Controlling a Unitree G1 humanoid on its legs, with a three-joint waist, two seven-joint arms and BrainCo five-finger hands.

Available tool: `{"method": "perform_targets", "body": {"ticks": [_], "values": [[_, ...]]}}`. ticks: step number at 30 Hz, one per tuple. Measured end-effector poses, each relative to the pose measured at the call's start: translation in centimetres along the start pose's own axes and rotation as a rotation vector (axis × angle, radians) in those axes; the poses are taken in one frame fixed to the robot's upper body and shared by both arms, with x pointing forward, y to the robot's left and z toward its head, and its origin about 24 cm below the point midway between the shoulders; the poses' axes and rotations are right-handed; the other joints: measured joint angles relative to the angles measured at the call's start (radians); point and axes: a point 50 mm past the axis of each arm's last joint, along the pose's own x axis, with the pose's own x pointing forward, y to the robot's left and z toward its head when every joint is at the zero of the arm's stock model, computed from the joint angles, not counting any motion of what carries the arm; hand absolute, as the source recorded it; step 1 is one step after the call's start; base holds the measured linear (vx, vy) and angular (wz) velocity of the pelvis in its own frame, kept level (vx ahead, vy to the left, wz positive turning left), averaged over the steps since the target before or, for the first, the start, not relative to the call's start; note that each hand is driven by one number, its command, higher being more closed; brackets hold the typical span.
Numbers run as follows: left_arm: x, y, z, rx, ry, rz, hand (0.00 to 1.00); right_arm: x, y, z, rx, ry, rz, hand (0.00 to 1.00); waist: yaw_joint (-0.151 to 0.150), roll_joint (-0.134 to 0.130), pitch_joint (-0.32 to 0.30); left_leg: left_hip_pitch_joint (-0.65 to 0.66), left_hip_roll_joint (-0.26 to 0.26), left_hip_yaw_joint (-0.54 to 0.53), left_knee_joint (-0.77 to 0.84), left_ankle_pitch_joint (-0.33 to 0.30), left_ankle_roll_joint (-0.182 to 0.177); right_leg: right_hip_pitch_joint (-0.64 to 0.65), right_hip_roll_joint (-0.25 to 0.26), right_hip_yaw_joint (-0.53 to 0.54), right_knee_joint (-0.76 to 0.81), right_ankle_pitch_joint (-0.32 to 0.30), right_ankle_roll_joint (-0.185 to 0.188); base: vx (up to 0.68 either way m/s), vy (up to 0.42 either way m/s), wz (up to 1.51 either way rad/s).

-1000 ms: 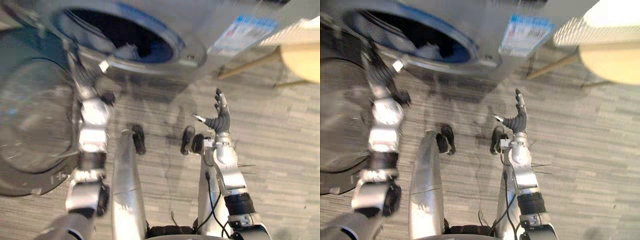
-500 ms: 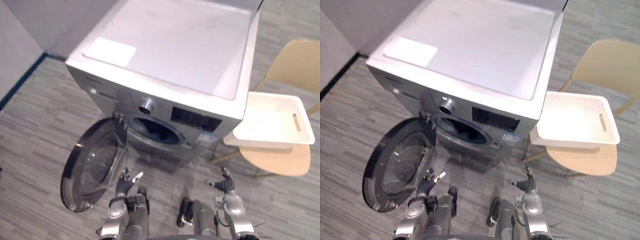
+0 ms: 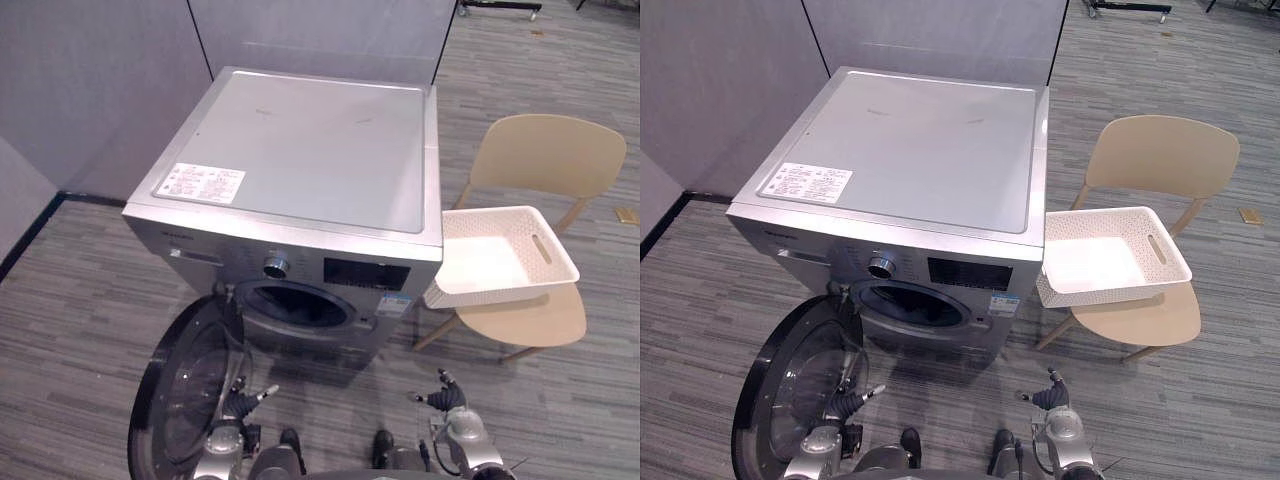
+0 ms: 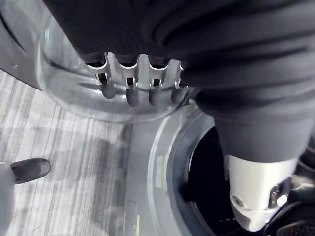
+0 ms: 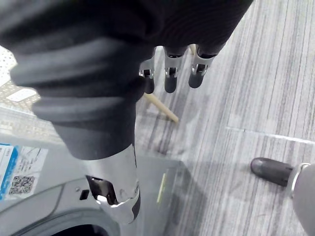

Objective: Pick up the laundry basket with both hands and put the clothes into the washing machine.

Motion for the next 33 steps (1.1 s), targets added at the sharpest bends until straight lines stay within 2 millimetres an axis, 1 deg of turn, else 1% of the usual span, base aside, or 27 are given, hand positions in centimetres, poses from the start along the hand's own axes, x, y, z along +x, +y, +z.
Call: {"method": "perform_targets", "body": {"ticks": [1,2,3,4,5,6,7,8,9,10,11,12,13,14,15,16,17,18,19,20,21,23,24,25,28,31,33], "values": [[0.0,0.1,0.4,-0.005,-0.015,0.007,0.0,0.0,0.2,0.1,0.003,-0.001,0.004,0.0,0.002,-0.015,0.0,-0.018,-0.016,-0.017,0.021,-0.001,0.002,-0.015,-0.039,0.016,0.2,-0.05,0.038,-0.16,-0.019,0.72],[0.0,0.4,0.6,-0.01,-0.026,0.023,0.0,0.1,0.3,0.4,0.005,-0.009,0.008,0.0,0.004,-0.024,-0.001,-0.041,-0.019,-0.032,0.041,-0.001,0.002,-0.011,-0.047,0.034,0.298,-0.065,0.054,-0.18,-0.058,0.82],[-0.1,0.7,0.5,-0.015,-0.03,0.04,0.0,0.2,0.4,0.8,0.006,-0.02,0.009,0.0,0.012,-0.024,-0.001,-0.063,-0.019,-0.043,0.053,-0.001,0.002,0.008,-0.046,0.052,0.328,-0.074,0.068,-0.28,-0.164,0.6],[-0.2,1.2,0.9,-0.037,-0.052,0.067,0.0,0.4,0.5,1.5,0.007,-0.039,0.008,0.0,0.039,-0.039,0.009,-0.105,-0.019,-0.036,0.078,0.004,-0.007,0.058,-0.036,0.091,0.226,-0.112,0.083,-0.27,-0.174,0.33],[-0.3,1.3,0.9,-0.048,-0.056,0.078,0.0,0.6,0.4,2.2,0.009,-0.058,0.004,0.0,0.051,-0.041,0.007,-0.132,-0.01,-0.037,0.091,0.013,-0.019,0.073,-0.022,0.082,0.157,-0.148,0.071,-0.38,-0.237,-0.19],[-0.6,1.0,0.7,-0.064,-0.052,0.087,0.0,0.9,0.0,3.8,0.023,-0.109,-0.016,0.0,0.082,-0.012,0.007,-0.186,0.025,-0.034,0.098,0.031,-0.043,0.079,0.014,0.052,0.036,-0.178,0.042,-0.3,-0.183,-0.46],[-0.7,0.6,0.6,-0.075,-0.048,0.082,0.0,1.0,-0.2,4.5,0.028,-0.134,-0.026,0.0,0.088,0.003,0.01,-0.206,0.038,-0.035,0.094,0.043,-0.054,0.091,0.035,0.036,-0.025,-0.184,0.03,-0.39,-0.207,-0.49],[-0.7,-0.1,0.7,-0.096,-0.042,0.072,0.0,1.1,-0.6,5.5,0.036,-0.169,-0.042,0.0,0.081,0.039,0.032,-0.235,0.064,-0.051,0.089,0.077,-0.068,0.117,0.07,0.02,-0.121,-0.179,-0.015,-0.39,-0.166,-0.04],[-0.9,-1.3,1.0,-0.105,-0.05,0.044,0.0,1.1,-1.2,5.2,0.046,-0.163,-0.069,0.0,0.075,0.073,0.055,-0.224,0.091,-0.071,0.047,0.121,-0.082,0.124,0.103,-0.007,-0.131,-0.154,-0.034,-0.39,-0.149,0.15],[-1.0,-1.5,1.0,-0.104,-0.053,0.038,0.0,1.0,-1.3,4.5,0.051,-0.139,-0.073,0.0,0.071,0.075,0.057,-0.206,0.095,-0.072,0.005,0.136,-0.087,0.12,0.11,-0.013,-0.122,-0.154,-0.038,-0.36,-0.148,0.38],[-1.2,-1.6,1.1,-0.097,-0.065,0.03,0.0,0.7,-1.4,3.5,0.056,-0.11,-0.08,0.0,0.058,0.069,0.062,-0.173,0.095,-0.065,-0.067,0.119,-0.115,0.111,0.107,-0.032,-0.103,-0.155,-0.062,-0.39,-0.147,0.36],[-1.3,-1.4,1.6,-0.099,-0.091,0.034,0.0,0.5,-1.1,3.6,0.078,-0.118,-0.08,0.0,0.047,0.038,0.068,-0.171,0.089,-0.039,-0.07,0.093,-0.13,0.094,0.087,-0.037,-0.106,-0.153,-0.087,-0.32,-0.121,0.3],[-1.3,-1.3,2.1,-0.102,-0.111,0.036,0.0,0.4,-1.2,4.0,0.091,-0.133,-0.089,0.0,0.042,0.028,0.076,-0.174,0.085,-0.039,-0.048,0.094,-0.128,0.084,0.077,-0.034,-0.107,-0.146,-0.094,-0.27,-0.077,0.12],[-1.4,-1.2,2.9,-0.106,-0.149,0.038,0.0,0.3,-1.5,4.8,0.099,-0.169,-0.107,0.0,0.029,0.024,0.076,-0.192,0.072,-0.051,0.047,0.084,-0.115,0.062,0.066,-0.034,-0.112,-0.123,-0.099,-0.2,-0.03,-0.13],[-1.6,-1.0,3.7,-0.113,-0.188,0.042,0.0,0.1,-1.8,5.3,0.103,-0.203,-0.117,0.0,0.028,0.029,0.074,-0.194,0.076,-0.057,0.168,0.059,-0.092,0.041,0.065,-0.025,-0.115,-0.098,-0.095,-0.23,-0.017,-0.16],[-1.7,-0.9,4.0,-0.116,-0.203,0.044,0.0,0.0,-1.9,5.4,0.103,-0.209,-0.118,0.0,0.028,0.03,0.073,-0.187,0.077,-0.064,0.219,0.035,-0.08,0.035,0.065,-0.021,-0.115,-0.093,-0.094,-0.2,0.045,-0.17],[-1.8,-0.9,4.4,-0.118,-0.222,0.047,0.0,0.0,-2.0,5.3,0.101,-0.209,-0.121,0.0,0.026,0.042,0.067,-0.158,0.076,-0.078,0.27,-0.045,-0.073,0.031,0.065,-0.018,-0.12,-0.082,-0.089,-0.09,0.101,-0.04],[-1.8,-0.8,4.9,-0.121,-0.242,0.046,0.0,0.0,-2.0,5.2,0.1,-0.206,-0.122,0.0,0.025,0.05,0.061,-0.106,0.073,-0.085,0.243,-0.096,-0.076,0.031,0.065,-0.019,-0.134,-0.076,-0.086,-0.07,0.121,0.0],[-1.9,-0.8,5.1,-0.122,-0.254,0.047,0.0,0.0,-2.1,5.2,0.101,-0.206,-0.124,0.0,0.022,0.055,0.058,-0.072,0.069,-0.086,0.197,-0.108,-0.08,0.031,0.066,-0.02,-0.139,-0.067,-0.073,-0.03,0.151,0.16],[-1.9,-0.7,5.6,-0.118,-0.274,0.051,0.0,0.0,-2.4,5.1,0.107,-0.203,-0.134,0.0,0.011,0.064,0.05,-0.02,0.051,-0.095,0.078,-0.113,-0.091,0.028,0.061,-0.03,-0.143,-0.056,-0.055,-0.03,0.15,0.35],[-1.9,-0.2,6.4,-0.106,-0.305,0.062,0.0,-0.1,-2.2,4.9,0.123,-0.194,-0.133,0.0,-0.001,0.041,0.04,-0.017,0.021,-0.103,0.031,-0.079,-0.08,0.021,0.032,-0.037,-0.152,-0.045,-0.038,-0.02,0.148,0.39],[-2.0,0.3,7.4,-0.092,-0.352,0.071,0.0,-0.1,-2.1,4.8,0.129,-0.189,-0.133,0.0,-0.001,0.038,0.037,-0.017,0.001,-0.113,0.026,-0.075,-0.073,0.036,0.014,-0.05,-0.177,-0.03,-0.023,-0.01,0.162,0.28],[-2.2,1.0,8.8,-0.099,-0.413,0.099,0.0,0.0,-2.3,4.4,0.131,-0.174,-0.137,0.0,-0.002,0.038,0.033,-0.014,-0.016,-0.122,0.03,-0.077,-0.068,0.061,0.008,-0.057,-0.208,-0.014,-0.007,0.01,0.152,0.24],[-2.4,1.4,9.5,-0.108,-0.441,0.117,0.0,0.0,-2.3,4.3,0.13,-0.167,-0.137,0.0,-0.001,0.038,0.031,-0.013,-0.021,-0.123,0.03,-0.077,-0.065,0.07,0.006,-0.058,-0.221,-0.005,-0.005,0.03,0.151,0.16],[-3.2,5.0,12.8,-0.154,-0.59,0.257,0.0,0.1,-2.2,4.0,0.128,-0.153,-0.134,0.0,0.001,0.037,0.023,-0.013,-0.04,-0.119,0.021,-0.068,-0.052,0.096,-0.004,-0.058,-0.29,0.039,0.01,0.02,0.104,-0.01],[-3.4,8.4,14.3,-0.191,-0.647,0.404,0.0,0.2,-2.2,3.5,0.125,-0.135,-0.131,0.0,0.002,0.037,0.018,-0.009,-0.045,-0.11,0.016,-0.064,-0.044,0.11,-0.002,-0.053,-0.329,0.065,0.012,-0.01,0.051,-0.1],[-3.6,11.6,14.8,-0.211,-0.659,0.551,0.0,0.2,-2.2,3.1,0.119,-0.119,-0.121,0.0,0.002,0.036,0.017,0.008,-0.046,-0.102,-0.008,-0.058,-0.036,0.128,0.007,-0.051,-0.367,0.09,0.007,-0.02,0.019,-0.13]]}}
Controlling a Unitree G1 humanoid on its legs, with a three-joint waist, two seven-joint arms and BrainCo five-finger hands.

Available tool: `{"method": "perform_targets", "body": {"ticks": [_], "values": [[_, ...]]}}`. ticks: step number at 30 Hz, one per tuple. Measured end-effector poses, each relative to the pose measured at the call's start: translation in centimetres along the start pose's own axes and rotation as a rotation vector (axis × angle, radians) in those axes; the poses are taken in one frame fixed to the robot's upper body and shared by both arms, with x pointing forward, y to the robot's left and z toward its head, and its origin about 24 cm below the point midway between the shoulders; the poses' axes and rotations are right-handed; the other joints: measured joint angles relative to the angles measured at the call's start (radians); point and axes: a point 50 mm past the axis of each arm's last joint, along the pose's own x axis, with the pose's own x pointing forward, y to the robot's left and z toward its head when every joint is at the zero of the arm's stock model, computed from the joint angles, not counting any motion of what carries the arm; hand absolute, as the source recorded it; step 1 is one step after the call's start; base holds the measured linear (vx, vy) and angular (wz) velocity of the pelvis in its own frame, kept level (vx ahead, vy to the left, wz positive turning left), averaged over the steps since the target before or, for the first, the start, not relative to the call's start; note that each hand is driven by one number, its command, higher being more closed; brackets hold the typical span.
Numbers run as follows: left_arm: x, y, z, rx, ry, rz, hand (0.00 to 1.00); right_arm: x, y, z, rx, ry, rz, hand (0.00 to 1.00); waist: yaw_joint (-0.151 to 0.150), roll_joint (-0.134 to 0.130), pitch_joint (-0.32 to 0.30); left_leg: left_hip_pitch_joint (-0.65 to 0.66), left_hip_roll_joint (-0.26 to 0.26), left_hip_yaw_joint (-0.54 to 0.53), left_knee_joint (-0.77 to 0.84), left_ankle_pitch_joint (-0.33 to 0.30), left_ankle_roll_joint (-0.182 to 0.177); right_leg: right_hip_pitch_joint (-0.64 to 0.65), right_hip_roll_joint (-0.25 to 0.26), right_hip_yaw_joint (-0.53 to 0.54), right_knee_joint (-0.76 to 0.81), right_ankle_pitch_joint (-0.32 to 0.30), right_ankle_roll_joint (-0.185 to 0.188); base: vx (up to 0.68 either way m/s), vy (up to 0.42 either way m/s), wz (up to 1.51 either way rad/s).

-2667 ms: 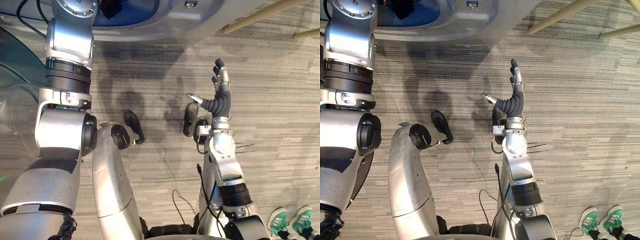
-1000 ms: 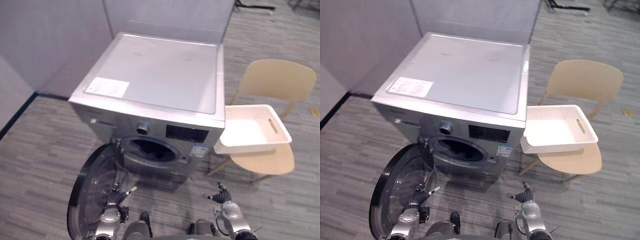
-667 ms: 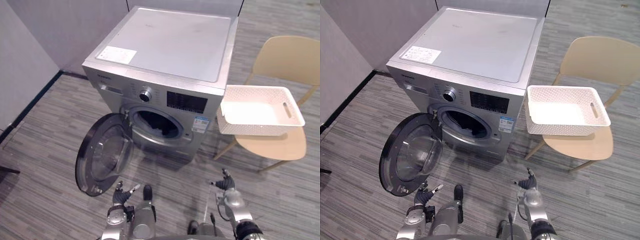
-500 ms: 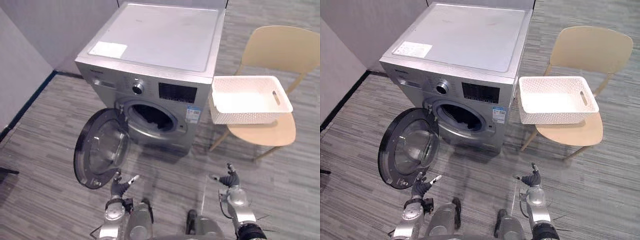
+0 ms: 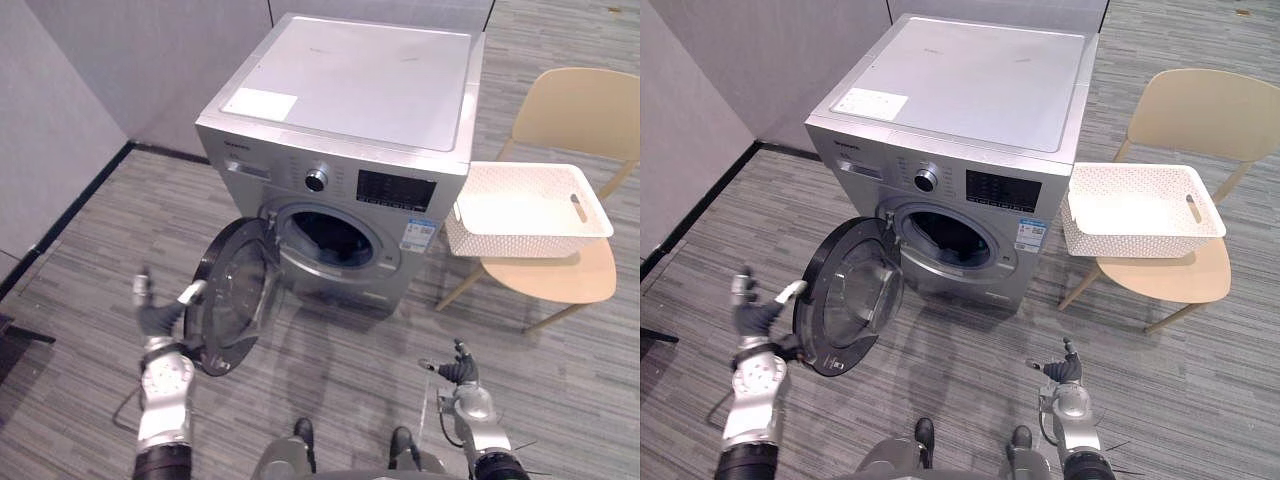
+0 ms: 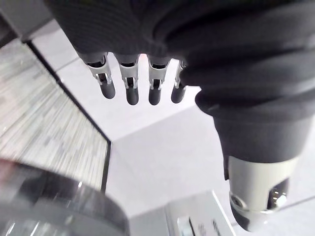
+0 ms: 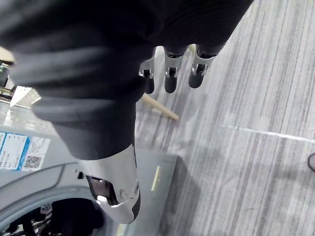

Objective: Pick up the laundry basket with both hands and put the clothes into the washing machine.

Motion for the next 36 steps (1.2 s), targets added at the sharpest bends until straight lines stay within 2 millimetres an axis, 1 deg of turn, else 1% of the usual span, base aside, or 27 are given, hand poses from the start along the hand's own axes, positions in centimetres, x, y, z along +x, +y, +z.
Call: {"method": "perform_targets", "body": {"ticks": [1,3,4,5,6,7,9,10,11,12,13,15,16,18,19,21,22,24,28,29,30,31,32,35,36], "values": [[0.5,0.6,0.0,0.01,-0.002,0.031,0.0,0.0,0.0,0.0,-0.001,0.0,0.005,0.0,0.0,0.0,0.0,0.001,0.001,0.0,-0.003,0.001,0.001,0.002,0.003,0.0,-0.007,0.006,-0.001,-0.05,0.002,-0.11],[2.2,2.7,-0.4,0.046,0.023,0.129,0.0,0.1,-0.3,-0.3,-0.013,0.008,0.003,0.0,0.0,-0.003,-0.001,0.0,0.004,0.004,-0.006,0.003,0.001,0.005,0.01,0.006,-0.032,0.024,-0.004,-0.06,-0.009,-0.11],[2.5,3.3,-0.6,0.057,0.032,0.154,0.0,0.1,-0.4,-0.4,-0.015,0.011,0.002,0.0,0.0,-0.005,-0.002,-0.002,0.005,0.006,-0.006,0.003,0.001,0.003,0.011,0.01,-0.037,0.029,-0.005,-0.07,-0.008,-0.18],[3.2,4.6,-0.7,0.077,0.047,0.193,0.0,0.1,-0.4,-0.5,-0.017,0.014,0.002,0.0,0.002,-0.013,-0.007,-0.014,0.009,0.013,-0.006,0.004,0.001,-0.008,0.017,0.02,-0.053,0.043,-0.007,-0.08,-0.014,-0.26],[4.0,5.8,-0.5,0.097,0.049,0.235,0.0,0.1,-0.3,-0.5,-0.02,0.014,0.007,0.0,0.003,-0.029,-0.012,-0.041,0.017,0.023,-0.003,0.004,0.0,-0.03,0.025,0.029,-0.068,0.059,-0.011,-0.09,-0.021,-0.26],[4.4,6.3,-0.2,0.11,0.044,0.249,0.0,0.0,-0.2,-0.5,-0.022,0.013,0.011,0.0,0.003,-0.04,-0.017,-0.061,0.019,0.023,0.001,0.005,-0.002,-0.046,0.029,0.032,-0.076,0.067,-0.012,-0.09,-0.027,-0.16],[6.2,7.5,1.1,0.146,0.021,0.276,0.0,0.0,0.0,-0.3,-0.028,0.008,0.021,0.0,0.006,-0.082,-0.011,-0.126,0.033,0.022,0.025,0.011,-0.01,-0.087,0.043,0.039,-0.11,0.106,-0.025,-0.08,-0.025,-0.08],[6.6,7.7,1.3,0.15,0.022,0.282,0.0,0.0,0.1,-0.3,-0.029,0.007,0.023,0.0,0.007,-0.091,-0.009,-0.142,0.036,0.021,0.034,0.011,-0.01,-0.095,0.048,0.041,-0.117,0.113,-0.026,-0.09,-0.027,-0.14],[7.2,7.9,1.6,0.154,0.031,0.293,0.0,0.0,0.2,-0.3,-0.031,0.006,0.026,0.0,0.009,-0.111,-0.003,-0.167,0.044,0.024,0.05,0.011,-0.01,-0.112,0.056,0.048,-0.128,0.127,-0.032,-0.07,-0.026,-0.13],[7.6,8.1,1.7,0.151,0.035,0.299,0.0,0.0,0.2,-0.3,-0.03,0.005,0.026,0.0,0.01,-0.12,0.002,-0.179,0.048,0.026,0.056,0.01,-0.01,-0.118,0.059,0.051,-0.135,0.135,-0.033,-0.12,-0.041,-0.19],[8.5,8.3,2.1,0.141,0.052,0.312,0.0,0.1,0.3,0.1,-0.027,-0.009,0.027,0.0,0.011,-0.14,0.01,-0.219,0.059,0.027,0.083,0.009,-0.01,-0.145,0.069,0.056,-0.142,0.153,-0.041,-0.11,-0.038,-0.19],[9.5,8.2,2.8,0.12,0.064,0.314,0.0,0.2,0.4,0.7,-0.021,-0.033,0.031,0.0,0.014,-0.16,0.024,-0.257,0.073,0.03,0.107,0.007,-0.013,-0.173,0.081,0.065,-0.151,0.173,-0.046,-0.13,-0.052,-0.24],[10.4,8.0,3.6,0.1,0.076,0.308,0.0,0.3,0.7,1.5,-0.024,-0.064,0.044,0.0,0.021,-0.174,0.048,-0.287,0.091,0.036,0.136,0.002,-0.017,-0.193,0.094,0.079,-0.157,0.193,-0.052,-0.13,-0.052,-0.29],[11.2,7.4,4.2,0.082,0.085,0.286,0.0,0.2,1.0,2.4,-0.013,-0.101,0.055,0.0,0.029,-0.183,0.071,-0.327,0.12,0.039,0.184,-0.021,-0.023,-0.215,0.112,0.094,-0.157,0.205,-0.056,-0.13,-0.041,-0.31],[11.4,7.3,4.3,0.076,0.09,0.274,0.0,0.2,1.1,2.7,-0.001,-0.111,0.057,0.0,0.03,-0.186,0.077,-0.34,0.128,0.039,0.202,-0.03,-0.03,-0.221,0.116,0.098,-0.157,0.206,-0.055,-0.14,-0.046,-0.31],[11.8,6.5,4.5,0.062,0.114,0.233,0.0,0.1,1.4,3.7,0.008,-0.154,0.069,0.0,0.03,-0.193,0.092,-0.382,0.163,0.039,0.255,-0.051,-0.041,-0.245,0.143,0.111,-0.158,0.217,-0.06,-0.14,-0.072,-0.29],[12.1,6.3,4.9,0.042,0.113,0.229,0.0,0.0,1.5,4.1,0.01,-0.168,0.076,0.0,0.032,-0.202,0.099,-0.397,0.174,0.039,0.269,-0.054,-0.043,-0.253,0.15,0.112,-0.161,0.217,-0.059,-0.13,-0.105,-0.21],[12.6,6.0,5.9,0.024,0.104,0.206,0.0,-0.1,1.7,4.9,0.022,-0.2,0.089,0.0,0.035,-0.212,0.129,-0.418,0.194,0.03,0.297,-0.054,-0.049,-0.256,0.17,0.112,-0.174,0.221,-0.052,-0.09,-0.093,-0.13],[12.7,4.8,6.0,0.026,0.119,0.146,0.0,-0.2,1.8,5.9,0.047,-0.236,0.102,0.0,0.038,-0.223,0.152,-0.443,0.207,0.031,0.316,-0.056,-0.051,-0.271,0.182,0.121,-0.185,0.236,-0.051,-0.03,-0.058,-0.11],[12.6,3.9,5.8,0.03,0.122,0.117,0.0,-0.1,1.8,6.2,0.049,-0.245,0.103,0.0,0.038,-0.223,0.158,-0.444,0.207,0.032,0.321,-0.054,-0.048,-0.272,0.182,0.124,-0.187,0.239,-0.051,0.01,-0.009,-0.06],[12.3,2.9,5.5,0.027,0.129,0.089,0.0,-0.1,1.9,6.3,0.051,-0.249,0.103,0.0,0.043,-0.22,0.16,-0.444,0.204,0.032,0.325,-0.054,-0.048,-0.271,0.183,0.128,-0.187,0.249,-0.061,0.01,-0.001,-0.04],[12.2,2.3,5.4,0.02,0.13,0.072,0.0,-0.1,1.8,6.3,0.051,-0.25,0.103,0.0,0.049,-0.218,0.162,-0.442,0.203,0.032,0.325,-0.054,-0.048,-0.27,0.182,0.128,-0.187,0.25,-0.061,0.0,0.0,0.0],[11.7,0.9,5.2,0.0,0.13,0.047,0.0,-0.1,1.9,6.4,0.051,-0.253,0.104,0.0,0.056,-0.213,0.165,-0.441,0.2,0.031,0.325,-0.053,-0.047,-0.269,0.181,0.128,-0.187,0.25,-0.061,0.02,-0.002,0.05],[9.7,-1.3,3.3,0.014,0.142,-0.018,0.0,0.1,2.2,7.3,0.056,-0.275,0.112,0.0,0.053,-0.203,0.171,-0.437,0.188,0.031,0.31,-0.053,-0.047,-0.268,0.171,0.126,-0.188,0.25,-0.061,0.02,0.006,0.06],[8.6,-2.4,2.6,0.02,0.145,-0.051,0.0,0.2,2.2,7.4,0.056,-0.276,0.112,0.0,0.053,-0.202,0.172,-0.431,0.177,0.032,0.3,-0.053,-0.046,-0.266,0.163,0.126,-0.19,0.249,-0.061,0.02,0.023,0.12]]}}
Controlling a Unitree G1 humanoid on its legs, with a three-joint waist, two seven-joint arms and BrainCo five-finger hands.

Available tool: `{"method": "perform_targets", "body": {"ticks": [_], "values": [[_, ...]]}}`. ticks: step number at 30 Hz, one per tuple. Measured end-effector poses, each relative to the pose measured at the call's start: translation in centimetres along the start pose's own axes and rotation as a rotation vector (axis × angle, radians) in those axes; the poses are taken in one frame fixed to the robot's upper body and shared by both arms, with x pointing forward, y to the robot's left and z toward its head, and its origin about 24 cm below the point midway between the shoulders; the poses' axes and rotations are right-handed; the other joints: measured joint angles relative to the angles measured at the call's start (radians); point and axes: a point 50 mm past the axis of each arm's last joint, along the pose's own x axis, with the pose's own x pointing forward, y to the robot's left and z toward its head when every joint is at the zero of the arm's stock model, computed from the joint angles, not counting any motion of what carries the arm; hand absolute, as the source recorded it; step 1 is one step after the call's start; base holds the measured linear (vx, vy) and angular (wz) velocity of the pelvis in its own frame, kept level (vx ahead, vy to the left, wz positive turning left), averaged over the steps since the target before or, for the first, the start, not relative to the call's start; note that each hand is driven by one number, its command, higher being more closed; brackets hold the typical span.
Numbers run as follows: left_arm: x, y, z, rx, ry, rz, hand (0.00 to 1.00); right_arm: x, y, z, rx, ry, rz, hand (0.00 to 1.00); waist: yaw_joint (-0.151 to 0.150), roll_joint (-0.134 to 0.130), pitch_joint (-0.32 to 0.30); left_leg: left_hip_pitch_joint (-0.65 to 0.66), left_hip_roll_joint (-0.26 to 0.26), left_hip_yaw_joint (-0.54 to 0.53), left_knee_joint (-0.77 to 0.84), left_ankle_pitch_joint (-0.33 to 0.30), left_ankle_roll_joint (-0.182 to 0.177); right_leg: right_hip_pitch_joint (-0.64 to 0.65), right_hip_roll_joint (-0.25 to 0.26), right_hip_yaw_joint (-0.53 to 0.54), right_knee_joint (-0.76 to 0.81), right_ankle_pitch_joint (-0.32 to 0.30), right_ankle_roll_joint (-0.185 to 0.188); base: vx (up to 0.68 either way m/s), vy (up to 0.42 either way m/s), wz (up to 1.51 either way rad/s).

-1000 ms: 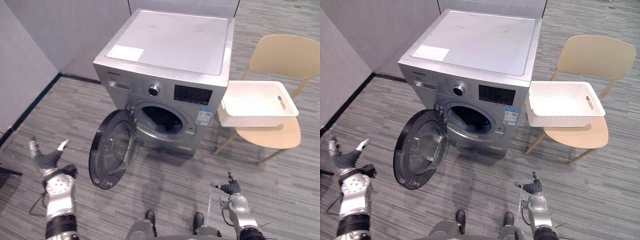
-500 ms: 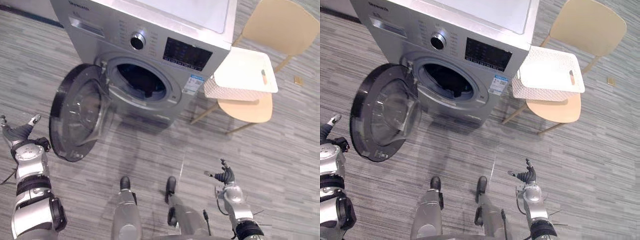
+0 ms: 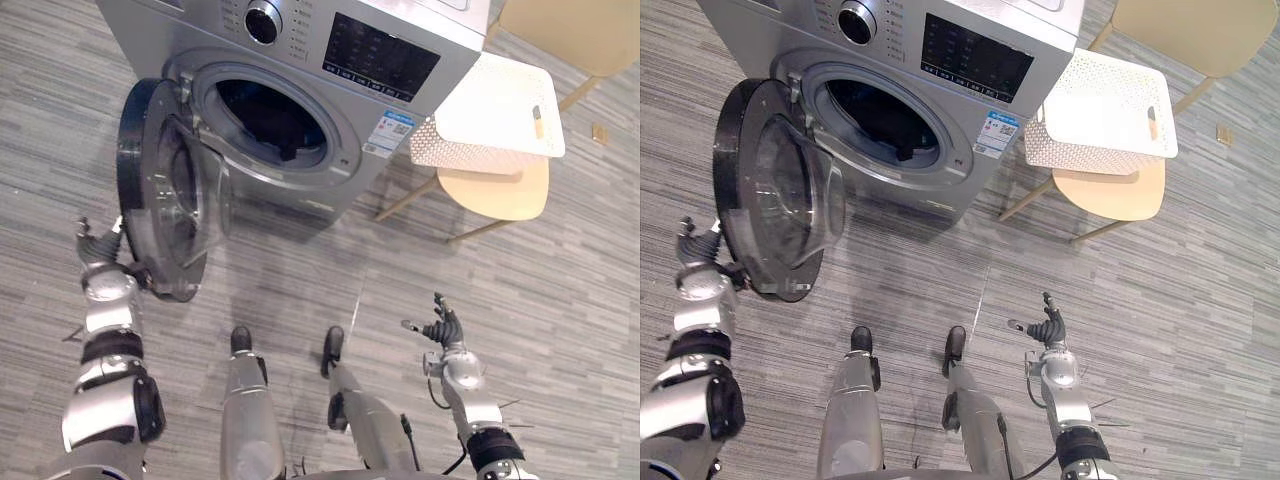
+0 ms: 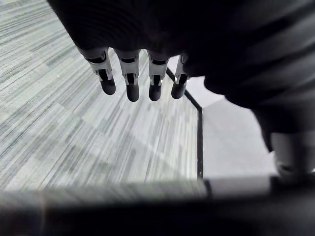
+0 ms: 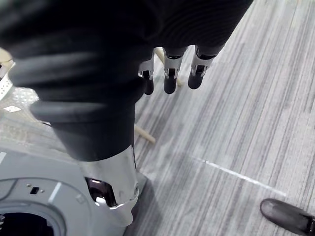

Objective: Pick up the laundry basket with both hands and put the clothes into the washing machine.

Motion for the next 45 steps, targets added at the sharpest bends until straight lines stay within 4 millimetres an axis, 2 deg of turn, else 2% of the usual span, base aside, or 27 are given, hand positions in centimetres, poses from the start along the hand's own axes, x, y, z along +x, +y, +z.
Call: {"method": "perform_targets", "body": {"ticks": [3,5,7,8,9,11,12,13,16,17,18,19,22,25,28,30,33,34,35,36,37,38,39,41,43,44,45], "values": [[-4.2,-5.2,-3.3,0.032,0.038,-0.186,0.0,0.0,0.0,-0.1,-0.008,0.005,-0.001,0.0,-0.008,0.023,0.011,0.049,-0.041,0.005,-0.049,0.01,0.012,0.03,-0.035,-0.006,-0.003,-0.011,0.014,0.05,0.04,0.19],[-6.4,-8.1,-3.7,0.02,0.031,-0.286,0.0,0.1,0.0,0.1,-0.024,-0.001,-0.001,0.0,-0.017,0.038,0.009,0.065,-0.065,0.016,-0.081,0.02,0.022,0.03,-0.056,-0.005,-0.003,-0.013,0.017,0.05,0.046,0.11],[-7.8,-10.2,-2.9,0.025,-0.007,-0.375,0.0,0.2,0.0,0.3,-0.037,-0.01,0.0,0.0,-0.03,0.056,0.008,0.071,-0.085,0.028,-0.1,0.032,0.038,0.021,-0.07,0.001,-0.003,-0.012,0.021,0.05,0.035,-0.01],[-8.4,-11.8,-1.5,0.011,-0.057,-0.437,0.0,0.2,0.0,0.4,-0.035,-0.012,-0.003,0.0,-0.04,0.071,0.009,0.073,-0.098,0.043,-0.115,0.038,0.046,0.011,-0.083,0.011,-0.003,-0.008,0.026,0.04,0.04,-0.07],[-8.5,-12.4,-0.7,0.003,-0.08,-0.451,0.0,0.3,0.0,0.5,-0.035,-0.015,-0.003,0.0,-0.051,0.076,0.01,0.073,-0.106,0.045,-0.125,0.046,0.05,0.005,-0.09,0.013,-0.003,-0.007,0.028,0.03,0.052,-0.09],[-8.0,-13.5,2.4,-0.018,-0.165,-0.47,0.0,0.3,-0.1,0.8,-0.033,-0.024,-0.005,0.0,-0.076,0.087,0.005,0.069,-0.127,0.068,-0.164,0.066,0.062,-0.027,-0.108,0.031,-0.003,0.001,0.039,0.01,0.034,-0.17],[-7.3,-14.0,5.6,-0.044,-0.246,-0.46,0.0,0.2,-0.3,1.1,-0.028,-0.036,-0.014,0.0,-0.087,0.093,0.006,0.063,-0.136,0.096,-0.181,0.07,0.067,-0.055,-0.119,0.053,-0.003,0.008,0.049,0.0,0.027,-0.32],[-7.0,-14.1,6.7,-0.056,-0.267,-0.443,0.0,0.2,-0.4,1.2,-0.026,-0.041,-0.019,0.0,-0.092,0.096,0.008,0.061,-0.14,0.106,-0.187,0.073,0.07,-0.066,-0.123,0.068,-0.003,0.011,0.05,-0.01,0.027,-0.4],[-3.7,-12.3,11.7,-0.026,-0.355,-0.351,0.0,0.1,-0.7,1.9,-0.018,-0.073,-0.035,0.0,-0.117,0.108,0.011,0.034,-0.144,0.141,-0.189,0.073,0.071,-0.119,-0.128,0.115,-0.003,0.034,0.056,-0.02,0.003,-0.36],[-2.8,-11.6,13.6,-0.03,-0.382,-0.321,0.0,0.0,-0.7,2.2,-0.015,-0.086,-0.037,0.0,-0.123,0.109,0.011,0.021,-0.143,0.149,-0.188,0.074,0.073,-0.136,-0.128,0.124,-0.003,0.04,0.059,-0.04,-0.024,-0.29],[-1.8,-10.2,17.0,-0.045,-0.437,-0.274,0.0,-0.1,-0.7,3.0,-0.006,-0.121,-0.047,0.0,-0.132,0.109,0.011,0.0,-0.14,0.162,-0.185,0.074,0.073,-0.164,-0.127,0.141,-0.003,0.051,0.061,-0.04,-0.027,-0.24],[-1.6,-9.7,18.4,-0.052,-0.462,-0.259,0.0,-0.2,-0.8,3.3,-0.001,-0.138,-0.053,0.0,-0.135,0.11,0.012,-0.008,-0.14,0.166,-0.182,0.074,0.073,-0.174,-0.128,0.146,-0.003,0.054,0.061,-0.04,-0.03,-0.24],[-0.6,-8.0,19.8,-0.059,-0.457,-0.195,0.0,-1.2,-1.2,4.8,0.022,-0.225,-0.066,0.0,-0.133,0.119,0.017,-0.035,-0.119,0.186,-0.162,0.068,0.08,-0.203,-0.124,0.17,-0.003,0.065,0.062,-0.03,-0.039,-0.19],[-0.4,-7.6,19.9,-0.097,-0.45,-0.183,0.0,-2.2,-1.8,5.7,0.036,-0.289,-0.088,0.0,-0.133,0.119,0.017,-0.058,-0.106,0.185,-0.155,0.068,0.079,-0.222,-0.116,0.17,-0.003,0.071,0.06,-0.02,-0.037,-0.05],[-0.1,-7.5,18.4,-0.131,-0.403,-0.192,0.0,-2.9,-2.2,6.1,0.044,-0.328,-0.106,0.0,-0.137,0.12,0.016,-0.053,-0.089,0.186,-0.159,0.065,0.081,-0.218,-0.102,0.174,-0.003,0.078,0.06,0.0,-0.051,-0.08],[0.0,-7.8,16.2,-0.133,-0.351,-0.203,0.0,-3.3,-2.5,6.1,0.044,-0.342,-0.114,0.0,-0.133,0.125,0.013,-0.044,-0.077,0.179,-0.167,0.071,0.073,-0.21,-0.09,0.172,-0.003,0.078,0.06,0.02,-0.07,0.0],[-1.0,-8.9,11.0,-0.142,-0.245,-0.245,0.0,-3.4,-2.9,5.8,0.042,-0.338,-0.124,0.0,-0.133,0.137,0.007,-0.007,-0.071,0.15,-0.208,0.102,0.046,-0.175,-0.076,0.138,-0.003,0.074,0.057,0.03,-0.089,0.16],[-1.5,-9.3,10.0,-0.145,-0.233,-0.26,0.0,-3.5,-3.0,5.7,0.039,-0.334,-0.128,0.0,-0.132,0.139,0.006,0.002,-0.071,0.141,-0.217,0.107,0.043,-0.163,-0.074,0.127,-0.003,0.068,0.052,0.05,-0.097,0.49],[-3.0,-10.2,7.6,-0.158,-0.195,-0.296,0.0,-3.7,-3.2,5.0,0.034,-0.311,-0.138,0.0,-0.127,0.14,0.005,0.032,-0.075,0.122,-0.235,0.117,0.035,-0.124,-0.076,0.101,-0.002,0.035,0.019,0.06,-0.104,0.59],[-4.7,-10.9,4.8,-0.176,-0.143,-0.326,0.0,-3.8,-3.3,4.3,0.027,-0.282,-0.142,0.0,-0.113,0.146,-0.002,0.062,-0.073,0.094,-0.254,0.126,0.026,-0.094,-0.069,0.071,0.011,0.012,0.012,0.06,-0.107,0.66],[-5.7,-11.2,3.4,-0.186,-0.119,-0.341,0.0,-3.9,-3.4,4.0,0.022,-0.267,-0.145,0.0,-0.108,0.152,-0.006,0.081,-0.072,0.081,-0.268,0.13,0.022,-0.077,-0.067,0.056,0.022,-0.003,0.007,0.07,-0.109,0.65],[-7.7,-11.4,0.0,-0.188,-0.043,-0.368,0.0,-3.9,-3.5,3.1,0.009,-0.231,-0.15,0.0,-0.096,0.166,-0.018,0.123,-0.072,0.066,-0.298,0.139,0.018,-0.049,-0.065,0.024,0.055,-0.039,0.0,0.08,-0.083,0.57],[-8.8,-11.3,-1.8,-0.183,0.006,-0.38,0.0,-3.8,-3.6,2.5,-0.001,-0.207,-0.152,0.0,-0.085,0.172,-0.027,0.146,-0.074,0.056,-0.313,0.145,0.016,-0.037,-0.065,0.009,0.077,-0.06,-0.001,0.1,-0.091,0.6],[-12.9,-10.1,-8.4,-0.166,0.207,-0.388,0.0,-3.7,-3.8,0.0,-0.03,-0.087,-0.152,0.0,-0.048,0.192,-0.086,0.22,-0.081,0.032,-0.367,0.156,0.012,-0.006,-0.072,-0.035,0.174,-0.149,-0.004,0.11,-0.056,0.6],[-15.4,-8.5,-12.0,-0.167,0.329,-0.395,0.0,-3.7,-4.0,-1.4,-0.054,-0.02,-0.15,0.0,-0.035,0.208,-0.107,0.277,-0.085,0.022,-0.387,0.159,0.016,0.035,-0.092,-0.08,0.246,-0.216,0.0,0.14,-0.024,0.8],[-16.8,-7.3,-13.8,-0.158,0.394,-0.391,0.0,-3.8,-4.2,-2.1,-0.069,0.012,-0.153,0.0,-0.018,0.208,-0.132,0.298,-0.092,0.019,-0.397,0.161,0.017,0.041,-0.108,-0.101,0.293,-0.254,0.005,0.15,-0.013,0.75],[-17.3,-6.8,-14.5,-0.15,0.416,-0.394,0.0,-3.8,-4.2,-2.3,-0.071,0.021,-0.151,0.0,-0.017,0.21,-0.136,0.308,-0.096,0.013,-0.398,0.161,0.018,0.051,-0.116,-0.11,0.313,-0.272,0.01,0.14,0.015,0.71]]}}
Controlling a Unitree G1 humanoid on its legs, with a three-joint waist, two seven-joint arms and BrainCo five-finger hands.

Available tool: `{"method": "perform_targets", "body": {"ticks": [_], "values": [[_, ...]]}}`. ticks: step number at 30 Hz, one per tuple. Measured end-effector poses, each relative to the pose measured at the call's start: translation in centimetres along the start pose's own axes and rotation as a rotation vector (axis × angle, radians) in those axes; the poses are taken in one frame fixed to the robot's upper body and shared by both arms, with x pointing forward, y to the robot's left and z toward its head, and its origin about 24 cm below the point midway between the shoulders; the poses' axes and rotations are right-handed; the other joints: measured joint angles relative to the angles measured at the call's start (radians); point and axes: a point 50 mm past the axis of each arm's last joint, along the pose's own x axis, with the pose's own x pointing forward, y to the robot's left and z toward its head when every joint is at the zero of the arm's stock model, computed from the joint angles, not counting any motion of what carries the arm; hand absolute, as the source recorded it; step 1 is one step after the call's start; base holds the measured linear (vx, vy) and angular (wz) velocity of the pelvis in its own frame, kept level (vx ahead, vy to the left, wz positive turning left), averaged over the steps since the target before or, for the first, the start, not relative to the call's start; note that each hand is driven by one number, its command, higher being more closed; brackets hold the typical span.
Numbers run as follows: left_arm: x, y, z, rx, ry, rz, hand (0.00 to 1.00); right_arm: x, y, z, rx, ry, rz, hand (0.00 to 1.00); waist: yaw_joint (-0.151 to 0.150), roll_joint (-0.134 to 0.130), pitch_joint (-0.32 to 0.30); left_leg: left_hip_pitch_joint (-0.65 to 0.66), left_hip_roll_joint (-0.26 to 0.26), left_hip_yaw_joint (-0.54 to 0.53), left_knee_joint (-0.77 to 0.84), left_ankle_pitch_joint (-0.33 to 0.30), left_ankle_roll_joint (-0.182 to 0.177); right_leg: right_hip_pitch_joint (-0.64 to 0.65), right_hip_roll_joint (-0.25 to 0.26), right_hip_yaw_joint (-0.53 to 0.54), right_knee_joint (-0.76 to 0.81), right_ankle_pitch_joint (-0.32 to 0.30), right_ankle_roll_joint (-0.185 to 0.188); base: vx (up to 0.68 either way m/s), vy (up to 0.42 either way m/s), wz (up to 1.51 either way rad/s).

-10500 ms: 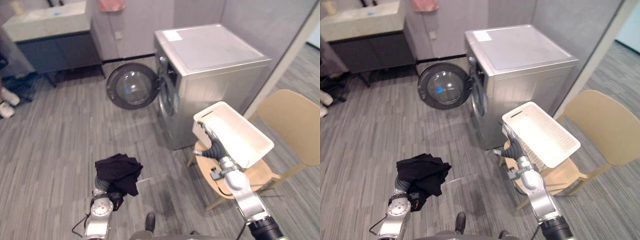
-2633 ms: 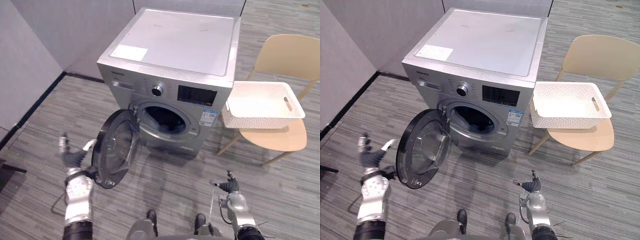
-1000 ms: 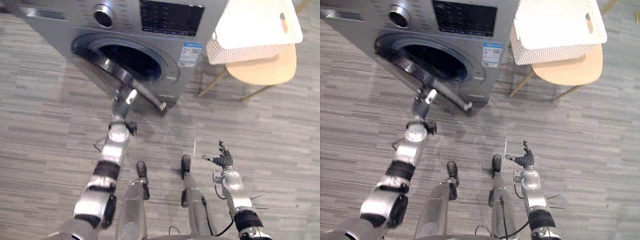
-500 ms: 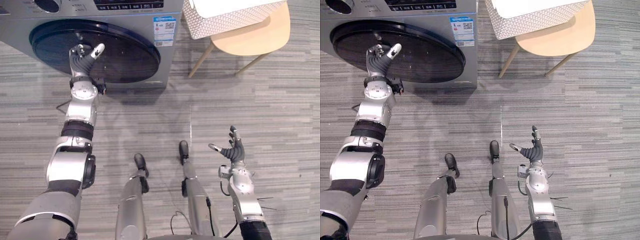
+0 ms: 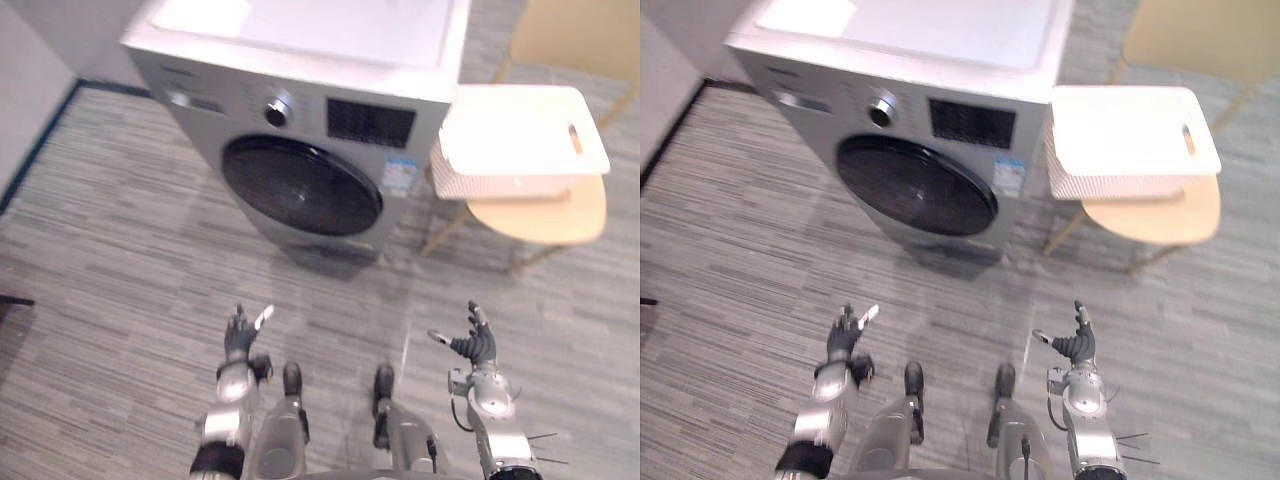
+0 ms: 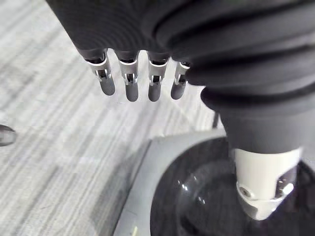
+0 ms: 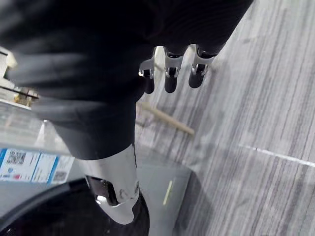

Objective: Pick up the laundry basket with both hands and put the clothes into the washing machine.

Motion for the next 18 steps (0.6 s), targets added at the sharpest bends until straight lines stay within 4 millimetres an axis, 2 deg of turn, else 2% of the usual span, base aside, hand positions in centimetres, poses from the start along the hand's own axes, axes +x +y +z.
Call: {"method": "perform_targets", "body": {"ticks": [2,4,5,6,7,8,9,10,11,14,16,17,18], "values": [[-1.2,1.6,-2.2,0.017,0.067,0.001,0.0,-0.1,0.1,-0.8,-0.006,0.033,0.017,0.0,0.004,-0.006,-0.007,0.033,-0.032,-0.046,0.007,-0.001,0.008,0.035,-0.047,-0.054,0.078,-0.068,0.013,0.1,0.031,0.82],[-1.5,2.0,-3.0,0.024,0.096,-0.01,0.0,-0.2,0.0,-1.4,-0.008,0.06,0.013,0.0,0.019,-0.011,-0.02,0.036,-0.049,-0.069,0.015,-0.006,0.015,0.049,-0.075,-0.085,0.11,-0.098,0.023,0.08,0.035,0.73],[-1.7,2.2,-3.5,0.038,0.116,-0.012,0.0,-0.2,-0.1,-1.9,-0.004,0.086,0.007,0.0,0.019,-0.012,-0.021,0.027,-0.061,-0.066,0.034,-0.023,0.041,0.077,-0.099,-0.126,0.121,-0.118,0.029,0.06,0.039,1.15],[-1.7,2.3,-3.9,0.056,0.13,-0.012,0.0,-0.2,0.2,-2.3,-0.004,0.106,0.014,0.0,0.008,-0.016,-0.022,0.029,-0.044,0.018,0.07,-0.05,0.084,0.119,-0.126,-0.177,0.124,-0.136,0.04,0.07,0.037,1.23],[-1.7,2.4,-4.0,0.069,0.134,-0.011,0.0,-0.3,0.2,-2.7,-0.008,0.118,0.014,0.0,0.0,-0.019,-0.022,0.03,-0.025,0.073,0.093,-0.054,0.09,0.143,-0.137,-0.206,0.124,-0.145,0.046,0.12,0.067,1.36],[-1.7,2.5,-4.1,0.087,0.137,-0.006,0.0,-0.3,0.2,-3.0,-0.016,0.131,0.018,0.0,-0.01,-0.025,-0.024,0.025,0.002,0.154,0.143,-0.056,0.086,0.175,-0.155,-0.249,0.127,-0.158,0.059,0.16,0.118,0.97],[-1.5,2.8,-4.1,0.105,0.142,0.012,0.0,-0.1,0.4,-3.0,-0.02,0.136,0.027,0.0,-0.004,-0.021,-0.036,0.008,0.011,0.214,0.192,-0.064,0.078,0.182,-0.168,-0.265,0.124,-0.158,0.065,0.16,0.13,0.79],[-1.4,3.1,-4.2,0.11,0.147,0.025,0.0,0.0,0.6,-2.9,-0.022,0.137,0.033,0.0,-0.005,-0.022,-0.035,-0.005,0.015,0.234,0.215,-0.071,0.084,0.186,-0.167,-0.273,0.117,-0.154,0.071,0.13,0.092,0.41],[-1.2,3.6,-4.3,0.128,0.155,0.044,0.0,0.5,1.1,-2.5,-0.023,0.13,0.057,0.0,-0.004,-0.023,-0.037,-0.028,0.016,0.23,0.243,-0.097,0.07,0.194,-0.161,-0.287,0.097,-0.145,0.084,0.13,0.097,0.34],[-1.2,4.6,-4.7,0.146,0.186,0.087,0.0,0.7,3.2,-2.4,-0.016,0.147,0.115,0.0,0.003,-0.043,-0.03,-0.042,-0.001,0.188,0.321,-0.18,0.079,0.256,-0.182,-0.333,0.083,-0.139,0.101,0.14,0.133,0.4],[-1.4,4.4,-4.9,0.15,0.191,0.085,0.0,0.2,3.5,-3.0,-0.024,0.177,0.122,0.0,0.021,-0.05,-0.027,-0.025,-0.019,0.156,0.36,-0.235,0.088,0.253,-0.227,-0.334,0.217,-0.14,0.103,0.17,0.157,0.56],[-1.6,4.8,-4.8,0.154,0.186,0.102,0.0,-0.2,3.8,-3.4,-0.021,0.192,0.132,0.0,0.017,-0.065,-0.028,-0.008,-0.053,0.123,0.369,-0.263,0.103,0.212,-0.29,-0.295,0.384,-0.122,0.073,0.21,0.207,0.87],[-1.8,5.0,-4.3,0.152,0.158,0.113,0.0,-0.5,4.1,-3.7,-0.016,0.206,0.136,0.0,0.018,-0.082,-0.022,0.019,-0.093,0.089,0.375,-0.286,0.128,0.145,-0.323,-0.187,0.57,-0.042,-0.04,0.23,0.216,1.01]]}}
